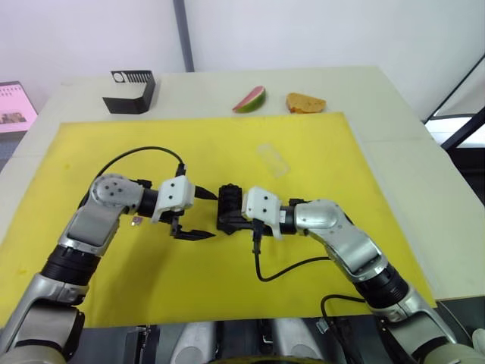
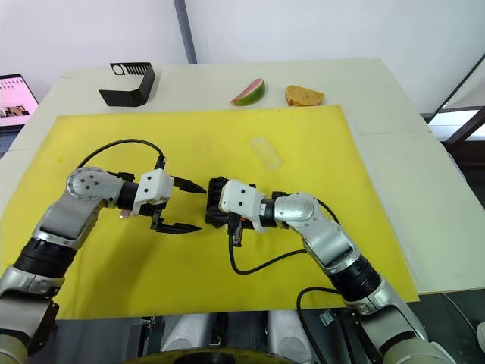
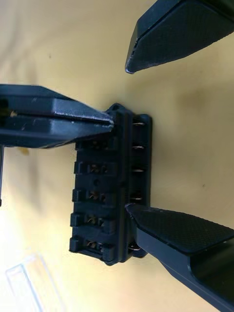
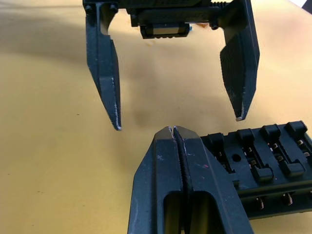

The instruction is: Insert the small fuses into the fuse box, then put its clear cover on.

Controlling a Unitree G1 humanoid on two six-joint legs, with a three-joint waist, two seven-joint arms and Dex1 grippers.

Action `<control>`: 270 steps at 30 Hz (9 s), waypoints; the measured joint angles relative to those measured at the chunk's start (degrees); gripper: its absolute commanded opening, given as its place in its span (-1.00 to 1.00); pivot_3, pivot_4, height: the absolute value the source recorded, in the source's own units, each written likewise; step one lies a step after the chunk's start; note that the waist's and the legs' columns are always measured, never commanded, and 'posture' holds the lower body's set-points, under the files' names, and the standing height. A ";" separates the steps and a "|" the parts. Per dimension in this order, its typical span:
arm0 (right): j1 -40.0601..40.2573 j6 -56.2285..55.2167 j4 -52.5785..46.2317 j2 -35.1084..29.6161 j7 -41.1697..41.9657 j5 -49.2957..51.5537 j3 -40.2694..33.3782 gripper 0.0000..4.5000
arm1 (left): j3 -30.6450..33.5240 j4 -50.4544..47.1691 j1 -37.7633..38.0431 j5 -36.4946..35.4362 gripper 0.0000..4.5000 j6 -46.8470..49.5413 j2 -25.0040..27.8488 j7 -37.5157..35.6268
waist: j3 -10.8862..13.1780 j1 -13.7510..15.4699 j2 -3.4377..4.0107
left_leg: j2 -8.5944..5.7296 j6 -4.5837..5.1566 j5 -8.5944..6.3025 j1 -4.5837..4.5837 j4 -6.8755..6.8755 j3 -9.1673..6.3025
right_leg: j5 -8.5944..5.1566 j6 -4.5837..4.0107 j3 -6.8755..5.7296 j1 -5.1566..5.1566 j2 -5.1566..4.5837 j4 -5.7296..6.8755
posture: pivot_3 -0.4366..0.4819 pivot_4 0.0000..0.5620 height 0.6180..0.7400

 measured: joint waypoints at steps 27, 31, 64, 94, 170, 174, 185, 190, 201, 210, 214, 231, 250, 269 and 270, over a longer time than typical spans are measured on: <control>1.86 -2.22 0.48 -0.77 1.42 0.41 -1.47 -0.97 | 0.02 -1.73 0.43 -0.01 1.00 1.29 -0.54 1.14 | -0.05 -0.02 -0.02 | 0.00 0.04 -0.02 0.03 0.04 0.00 | 0.00 0.00 0.00 0.04 0.01 0.00 | -0.05 -0.47 1.00; 1.94 2.07 -1.11 0.13 1.33 4.22 -4.51 -0.97 | 0.19 -1.72 0.48 -0.42 1.00 2.25 -0.61 1.64 | -0.05 -0.01 -0.02 | 0.00 0.03 -0.02 -0.02 0.05 0.00 | 0.00 0.00 0.00 0.01 0.00 0.00 | -0.05 -0.47 1.00; 17.31 15.59 4.76 -28.71 0.66 21.92 -49.78 0.97 | 65.01 -9.46 51.15 -25.16 1.00 37.83 4.22 20.33 | 0.00 0.30 0.09 | 0.06 0.27 -0.17 0.92 -0.23 0.03 | -0.05 -0.03 0.01 0.99 -0.07 -0.33 | -0.05 -0.47 1.00; -14.66 17.87 -7.84 -6.88 5.08 29.56 -15.53 0.97 | 40.28 27.72 18.13 -31.27 1.00 54.54 15.81 11.58 | -0.03 0.00 0.02 | 0.05 0.16 -0.11 -0.12 -0.13 0.05 | 0.00 -0.04 0.01 -0.18 -0.09 -0.09 | -0.05 -0.47 1.00; -13.48 18.74 -10.19 -15.57 7.62 25.64 -14.90 1.00 | 41.59 36.25 6.36 -27.31 -0.70 53.69 3.00 20.62 | -0.23 2.03 0.34 | -0.03 0.15 -0.10 -0.05 -0.10 0.01 | 0.02 -0.05 0.00 -0.07 -0.17 -0.08 | -0.05 -0.47 1.00; -13.42 18.74 -10.19 -15.53 7.51 25.80 -14.94 1.00 | 41.64 36.69 6.31 -27.24 -0.83 53.70 3.29 21.30 | -0.23 1.54 0.34 | -0.03 0.15 -0.10 -0.04 -0.10 0.01 | 0.02 -0.05 -0.01 -0.06 -0.16 -0.07 | -0.05 -0.47 1.00; -11.79 18.85 -10.25 -15.74 7.40 26.43 -16.68 1.00 | 41.86 38.06 5.53 -26.34 -0.99 52.56 3.26 22.34 | -0.25 1.35 0.38 | -0.03 0.09 -0.06 0.01 -0.11 -0.01 | 0.02 -0.06 0.00 -0.07 -0.15 0.00 | -0.05 -0.47 1.00; -11.14 20.66 -10.29 -15.29 6.32 28.67 -18.61 1.00 | 46.65 35.96 6.07 -29.91 -0.99 56.92 5.00 23.79 | -0.19 1.11 0.20 | 0.00 0.09 -0.06 -0.09 -0.11 -0.02 | 0.02 -0.06 -0.01 -0.16 -0.13 0.01 | -0.05 -0.47 1.00; -11.31 31.05 -9.05 -5.93 -5.23 42.41 -27.49 1.00 | 51.23 4.60 0.18 -48.76 -0.99 76.68 2.66 33.02 | -0.20 1.20 -0.03 | 0.00 0.11 -0.08 -0.08 -0.11 0.00 | 0.02 -0.05 0.00 -0.10 -0.13 -0.07 | -0.05 -0.47 1.00; -16.64 35.32 -0.24 7.04 -19.90 51.20 -33.33 1.00 | 45.57 1.90 -13.25 -62.50 -0.99 83.29 -5.17 39.03 | -0.20 -0.40 -0.04 | 0.00 -0.34 0.18 -0.09 -0.12 0.00 | 0.02 -0.04 0.00 -0.16 -0.08 -0.01 | -0.05 -0.47 1.00; -17.13 35.93 1.29 9.26 -22.92 53.66 -34.40 1.00 | 42.67 2.10 -15.05 -65.24 -0.99 82.73 -8.00 40.81 | -0.20 -0.36 -0.04 | 0.00 -0.35 0.19 -0.09 -0.12 0.01 | 0.02 -0.04 0.00 -0.16 -0.08 0.00 | -0.05 -0.47 1.00; -18.33 36.76 2.24 13.95 -32.93 62.00 -35.24 0.43 | 34.64 0.53 -15.78 -71.04 -1.00 74.07 -12.99 45.23 | -0.20 -0.31 -0.04 | 0.00 -0.37 0.20 -0.11 -0.11 0.00 | 0.02 -0.04 0.00 -0.18 -0.06 0.01 | -0.05 -0.47 1.00; -16.48 38.10 0.57 8.10 -37.61 73.22 -35.72 -0.34 | 31.27 1.84 -16.42 -71.22 -1.00 70.72 -12.59 43.53 | -0.20 -0.29 -0.04 | 0.00 -0.34 0.19 -0.12 -0.12 0.00 | 0.02 -0.04 0.00 -0.17 -0.06 -0.01 | -0.05 -0.47 1.00; -16.28 37.47 0.58 7.26 -37.53 74.26 -34.18 -0.34 | 30.32 0.84 -15.78 -71.23 -1.00 69.49 -12.52 43.56 | -0.20 -0.22 -0.04 | 0.00 -0.31 0.18 -0.12 -0.12 0.00 | 0.02 -0.04 0.00 -0.17 -0.05 -0.02 | -0.05 -0.47 1.00; -16.29 37.47 0.58 7.26 -37.54 74.31 -34.09 -0.34 | 30.31 0.84 -15.78 -71.23 -1.00 69.47 -12.49 43.55 | -0.20 -0.21 -0.04 | 0.01 -0.31 0.18 -0.12 -0.12 0.00 | 0.02 -0.04 0.00 -0.17 -0.06 -0.02 | -0.05 -0.47 1.00</control>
